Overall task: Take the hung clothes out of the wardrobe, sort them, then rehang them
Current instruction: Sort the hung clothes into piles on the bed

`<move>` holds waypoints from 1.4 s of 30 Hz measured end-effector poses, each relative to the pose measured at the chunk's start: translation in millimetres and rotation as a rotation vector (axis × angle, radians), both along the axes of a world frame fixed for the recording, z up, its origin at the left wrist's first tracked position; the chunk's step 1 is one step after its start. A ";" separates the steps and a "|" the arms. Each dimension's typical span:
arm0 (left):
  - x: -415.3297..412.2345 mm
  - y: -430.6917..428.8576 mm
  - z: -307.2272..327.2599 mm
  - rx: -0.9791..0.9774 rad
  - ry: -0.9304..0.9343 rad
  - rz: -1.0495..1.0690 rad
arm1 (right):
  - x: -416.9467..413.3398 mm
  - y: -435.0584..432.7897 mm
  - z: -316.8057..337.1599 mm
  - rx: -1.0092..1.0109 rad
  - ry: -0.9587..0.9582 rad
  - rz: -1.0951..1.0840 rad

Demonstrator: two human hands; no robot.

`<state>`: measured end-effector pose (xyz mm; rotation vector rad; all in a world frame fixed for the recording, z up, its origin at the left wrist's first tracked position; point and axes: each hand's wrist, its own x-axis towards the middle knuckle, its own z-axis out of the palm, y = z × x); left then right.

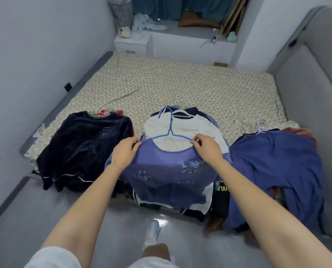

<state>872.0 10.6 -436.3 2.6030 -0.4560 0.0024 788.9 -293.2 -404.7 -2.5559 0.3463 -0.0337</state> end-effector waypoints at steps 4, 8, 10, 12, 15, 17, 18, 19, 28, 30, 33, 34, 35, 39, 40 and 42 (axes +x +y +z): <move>-24.3 27.5 10.4 -0.036 -0.026 0.030 | -17.0 25.2 11.1 0.002 -0.017 0.034; -36.3 64.1 16.2 -0.034 -0.027 0.070 | -22.7 57.8 16.7 0.003 -0.019 0.062; -39.4 85.9 19.7 -0.033 -0.042 0.091 | -21.2 77.8 17.2 -0.014 -0.006 0.082; -42.0 110.1 23.1 -0.027 -0.054 0.112 | -18.2 100.1 15.5 -0.017 0.014 0.106; -41.6 149.4 27.7 -0.015 -0.069 0.133 | -12.7 138.6 13.2 -0.033 0.030 0.143; -38.8 177.2 30.0 -0.016 -0.069 0.144 | -7.4 167.0 12.4 -0.054 0.035 0.158; -36.9 192.0 29.9 -0.022 -0.061 0.151 | -4.3 181.6 12.1 -0.059 0.036 0.162; -34.8 207.6 29.3 -0.029 -0.055 0.155 | -1.1 196.8 12.0 -0.061 0.035 0.167; -6.1 350.2 24.4 -0.024 -0.020 0.176 | 35.8 339.0 10.6 -0.069 0.039 0.216; 4.5 377.4 24.2 -0.026 -0.009 0.184 | 46.5 365.5 11.7 -0.062 0.035 0.230; 22.5 411.7 28.9 -0.038 -0.025 0.206 | 64.7 400.2 15.6 -0.057 0.027 0.251; 29.0 420.6 31.6 -0.037 -0.038 0.214 | 71.7 410.1 17.2 -0.055 0.024 0.255; 35.7 428.2 34.3 -0.033 -0.051 0.227 | 79.0 419.3 18.7 -0.056 0.022 0.256; 62.6 452.6 38.3 -0.032 -0.083 0.282 | 109.7 446.6 23.3 -0.048 0.004 0.261; 70.4 457.4 37.4 -0.038 -0.088 0.289 | 118.2 451.0 23.5 -0.048 0.001 0.264; 85.9 464.1 35.1 -0.060 -0.087 0.300 | 135.3 457.3 23.7 -0.050 -0.007 0.268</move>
